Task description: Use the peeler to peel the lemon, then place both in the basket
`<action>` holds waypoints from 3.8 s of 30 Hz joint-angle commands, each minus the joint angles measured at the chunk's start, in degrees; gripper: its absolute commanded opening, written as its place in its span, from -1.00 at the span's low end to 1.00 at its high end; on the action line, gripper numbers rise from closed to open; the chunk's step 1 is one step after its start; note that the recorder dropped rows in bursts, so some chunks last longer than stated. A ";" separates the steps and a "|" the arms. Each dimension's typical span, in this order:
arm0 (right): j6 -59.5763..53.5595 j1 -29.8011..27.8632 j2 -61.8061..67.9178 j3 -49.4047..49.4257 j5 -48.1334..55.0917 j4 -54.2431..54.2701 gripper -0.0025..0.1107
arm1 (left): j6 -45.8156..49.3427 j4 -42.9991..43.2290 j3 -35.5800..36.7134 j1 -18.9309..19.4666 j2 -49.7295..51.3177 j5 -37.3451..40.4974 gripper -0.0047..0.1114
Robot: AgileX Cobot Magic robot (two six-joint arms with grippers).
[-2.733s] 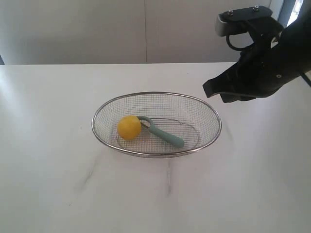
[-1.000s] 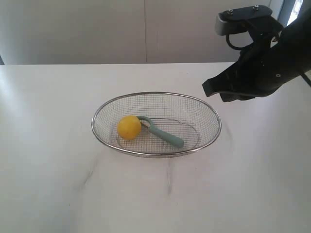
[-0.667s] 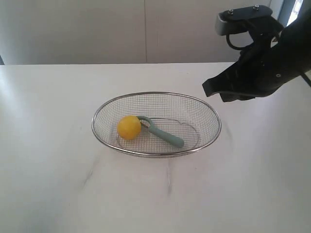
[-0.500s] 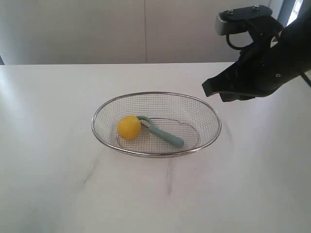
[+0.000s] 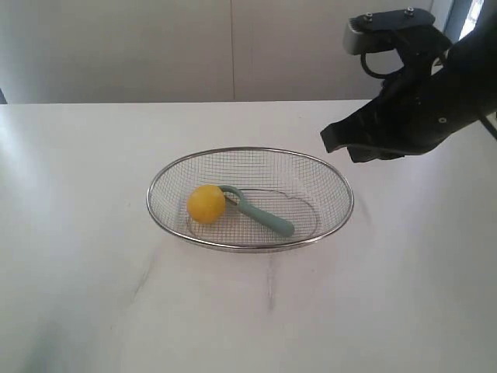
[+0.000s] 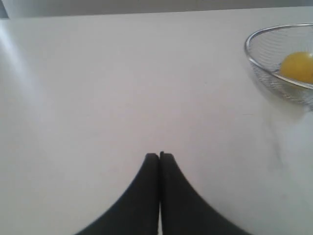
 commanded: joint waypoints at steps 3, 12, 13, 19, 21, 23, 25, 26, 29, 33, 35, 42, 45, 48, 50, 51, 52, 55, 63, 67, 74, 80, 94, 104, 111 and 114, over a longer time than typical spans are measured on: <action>0.10 -0.10 -0.49 0.22 -4.03 3.53 -0.96 | 0.14 7.80 0.24 0.19 -0.24 -1.32 -0.92; 0.10 -0.10 -0.49 0.22 -4.00 3.65 -0.96 | 0.14 7.40 0.24 0.08 -0.24 -1.32 -0.92; 0.10 -0.10 -0.49 0.22 -4.00 3.65 -0.96 | 0.14 7.40 0.24 0.08 -0.24 -1.32 -0.92; 0.10 -0.10 -0.49 0.22 -4.00 3.65 -0.96 | 0.14 7.40 0.24 0.08 -0.24 -1.32 -0.92; 0.10 -0.10 -0.49 0.22 -4.00 3.65 -0.96 | 0.14 7.40 0.24 0.08 -0.24 -1.32 -0.92; 0.10 -0.10 -0.49 0.22 -4.00 3.65 -0.96 | 0.14 7.40 0.24 0.08 -0.24 -1.32 -0.92; 0.10 -0.10 -0.49 0.22 -4.00 3.65 -0.96 | 0.14 7.40 0.24 0.08 -0.24 -0.64 -0.92; 0.10 -0.10 -0.49 0.22 -4.00 3.65 -0.96 | -0.21 7.40 0.24 0.08 -0.24 1.47 -0.92; 0.10 -0.10 -0.49 0.22 -4.00 3.65 -0.96 | -7.39 7.27 0.24 0.08 -0.24 2.19 -0.92; 0.10 -0.10 -0.49 0.22 -4.00 3.65 -0.96 | -8.87 7.27 0.24 0.08 -0.24 2.19 -0.92; 0.10 -0.10 -0.74 0.22 -4.00 3.63 -0.96 | -8.86 7.27 0.24 0.08 -0.24 2.07 -0.92; 0.10 -0.10 -7.48 0.22 -4.00 3.63 -0.96 | -8.86 7.27 0.24 0.08 -0.24 1.78 -0.92; 0.10 -0.10 -16.73 0.22 -4.00 3.63 -0.96 | -8.86 7.38 0.24 0.08 -0.24 1.76 -0.92; 0.10 -0.10 -24.61 0.22 -4.00 3.63 -0.96 | -8.28 7.37 0.24 0.08 -0.24 1.76 -0.92; 0.10 -0.21 -29.78 0.22 -4.00 3.63 -0.96 | -7.23 7.37 0.24 0.08 -0.24 1.76 -0.92; 0.10 -0.21 -32.24 0.22 -4.00 3.63 -0.96 | -6.94 7.37 0.24 0.08 -0.24 1.76 -0.92; 0.10 -0.21 -35.93 0.22 -4.00 3.63 -0.96 | -6.69 7.37 0.24 0.08 -0.24 1.76 -0.92; 0.10 -0.68 -43.39 0.22 -4.00 3.87 -0.96 | -6.57 7.37 0.24 0.08 -0.24 1.76 -0.92; 0.10 -8.89 -58.62 0.22 -3.88 4.25 -0.96 | -6.55 7.37 0.24 0.08 -0.24 1.87 -0.92; 0.10 -13.38 -63.67 0.22 -3.88 4.25 -0.96 | -6.55 7.37 0.24 0.08 -0.24 1.87 -0.92; 0.10 -14.18 -69.93 0.22 -3.88 4.49 -0.96 | -6.55 7.37 0.24 0.08 -0.24 1.65 -0.92; 0.34 -13.89 -69.56 1.54 -3.88 4.83 -0.96 | -6.55 7.37 0.24 0.08 -0.24 1.65 -0.92; 0.97 -13.89 -69.41 13.30 -3.88 4.83 -0.96 | -6.44 7.37 0.24 -3.96 -0.24 1.65 -0.92; 0.97 -13.89 -69.41 24.34 -3.88 4.83 -0.96 | -6.44 7.37 0.24 -3.96 -0.24 1.65 -0.92; 0.97 -13.89 -69.41 31.31 -3.88 4.83 -0.96 | -6.44 7.37 0.24 -3.96 -0.24 1.65 -0.92; 0.97 -13.89 -69.41 33.47 -3.88 4.83 -0.96 | -6.44 7.37 0.24 -3.96 -0.24 1.65 -0.92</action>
